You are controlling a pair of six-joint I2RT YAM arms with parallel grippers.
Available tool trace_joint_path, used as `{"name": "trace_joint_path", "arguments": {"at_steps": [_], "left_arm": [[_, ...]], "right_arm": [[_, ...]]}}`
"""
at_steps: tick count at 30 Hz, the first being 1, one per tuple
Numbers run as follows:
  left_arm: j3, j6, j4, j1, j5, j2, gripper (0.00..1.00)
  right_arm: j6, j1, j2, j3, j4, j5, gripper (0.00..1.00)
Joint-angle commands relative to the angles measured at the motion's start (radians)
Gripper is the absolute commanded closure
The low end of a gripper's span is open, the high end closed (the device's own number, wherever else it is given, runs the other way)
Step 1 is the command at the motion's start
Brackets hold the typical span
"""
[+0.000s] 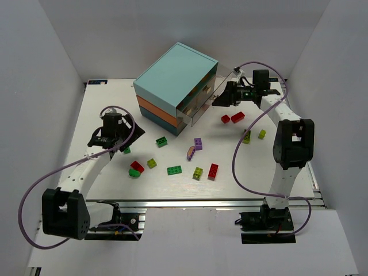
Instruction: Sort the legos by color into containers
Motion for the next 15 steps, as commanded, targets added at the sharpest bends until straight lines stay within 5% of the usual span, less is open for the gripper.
{"name": "trace_joint_path", "arguments": {"at_steps": [1, 8, 12, 15], "left_arm": [[0.053, -0.058, -0.031, 0.006, -0.096, 0.042, 0.11], [0.167, -0.126, -0.158, 0.006, -0.247, 0.207, 0.11], [0.244, 0.007, -0.258, 0.006, -0.299, 0.312, 0.11], [0.287, 0.114, -0.321, 0.006, -0.348, 0.392, 0.1]], "right_arm": [[-0.123, -0.012, -0.065, 0.001, -0.078, -0.017, 0.17], [-0.376, -0.038, -0.152, -0.073, -0.254, 0.009, 0.16], [-0.54, -0.064, -0.195, -0.111, -0.374, 0.024, 0.12], [-0.848, -0.089, -0.198, -0.107, -0.567, -0.029, 0.12]]}}
